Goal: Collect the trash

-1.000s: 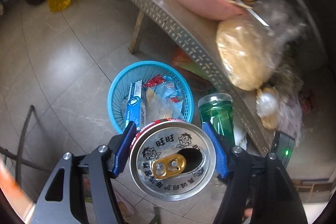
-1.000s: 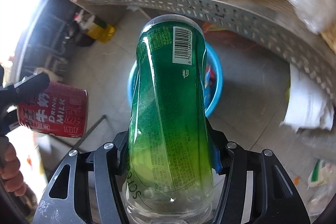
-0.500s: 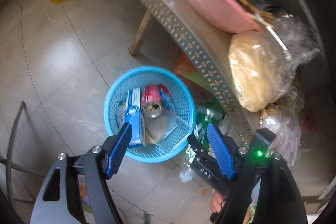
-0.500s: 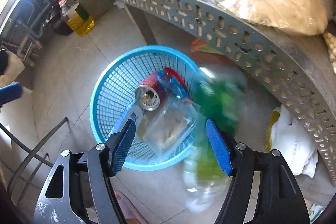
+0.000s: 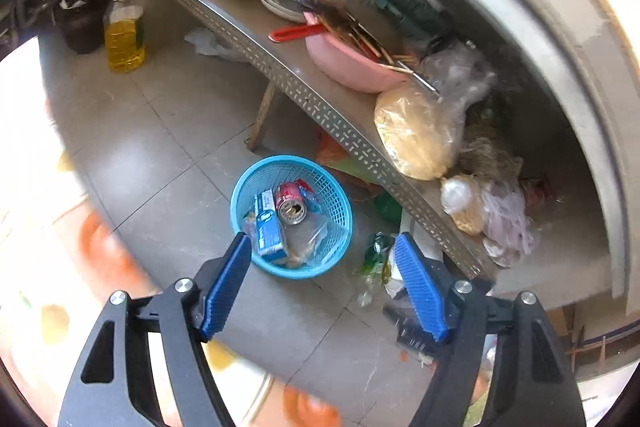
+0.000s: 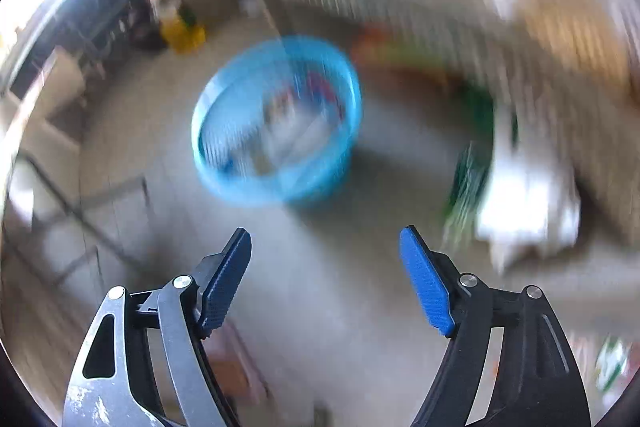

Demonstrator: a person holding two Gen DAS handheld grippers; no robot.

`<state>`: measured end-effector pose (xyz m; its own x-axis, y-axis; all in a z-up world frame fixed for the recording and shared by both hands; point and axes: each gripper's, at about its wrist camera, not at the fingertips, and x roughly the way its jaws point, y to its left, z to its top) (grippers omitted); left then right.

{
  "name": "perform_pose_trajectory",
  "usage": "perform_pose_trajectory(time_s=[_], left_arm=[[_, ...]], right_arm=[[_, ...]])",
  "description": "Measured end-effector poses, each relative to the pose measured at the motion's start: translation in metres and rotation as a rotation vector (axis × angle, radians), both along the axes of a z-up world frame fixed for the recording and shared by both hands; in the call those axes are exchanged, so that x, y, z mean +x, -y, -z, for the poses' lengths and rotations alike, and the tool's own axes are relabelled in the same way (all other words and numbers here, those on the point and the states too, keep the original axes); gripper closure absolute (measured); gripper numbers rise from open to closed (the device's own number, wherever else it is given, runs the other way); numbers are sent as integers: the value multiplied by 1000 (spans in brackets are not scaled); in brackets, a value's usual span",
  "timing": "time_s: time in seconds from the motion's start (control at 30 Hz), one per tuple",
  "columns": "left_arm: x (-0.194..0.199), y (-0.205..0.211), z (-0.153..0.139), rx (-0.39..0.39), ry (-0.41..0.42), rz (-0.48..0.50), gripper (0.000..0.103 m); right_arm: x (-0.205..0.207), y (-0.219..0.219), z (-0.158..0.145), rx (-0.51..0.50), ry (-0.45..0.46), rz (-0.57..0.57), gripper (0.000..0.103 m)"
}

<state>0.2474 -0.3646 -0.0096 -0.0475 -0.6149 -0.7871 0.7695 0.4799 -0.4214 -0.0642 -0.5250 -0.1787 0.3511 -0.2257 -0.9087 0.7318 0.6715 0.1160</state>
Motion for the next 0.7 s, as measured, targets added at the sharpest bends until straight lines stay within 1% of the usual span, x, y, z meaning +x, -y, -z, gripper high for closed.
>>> perform_pose_trajectory(time_s=[0.03, 0.07, 0.1, 0.2, 0.27, 0.37, 0.47, 0.57, 0.7], left_arm=[[-1, -16, -4, -7, 7, -16, 31], [-2, -28, -7, -14, 11, -27, 31], [-3, -42, -10, -22, 17, -48, 31], [-6, -78, -17, -40, 37, -102, 31], [-7, -99, -19, -45, 48, -147, 31], [-11, -134, -24, -59, 76, -211, 31], [-14, -163, -28, -70, 103, -263, 31], [-15, -188, -33, -78, 128, -311, 31], [-10, -210, -33, -45, 140, -381, 31]], right_arm=[[-11, -5, 15, 37, -28, 21, 30], [-27, -10, 36, 88, -67, 57, 30], [-37, -13, 52, 114, -98, 87, 30], [-61, -13, 91, 130, -179, 163, 30], [-65, -10, 104, 119, -215, 183, 31], [-50, -5, 110, -11, -293, 120, 31], [-23, 2, 116, -181, -370, -15, 32], [1, 15, 136, -350, -448, -147, 32], [28, 49, 167, -448, -552, -269, 34]])
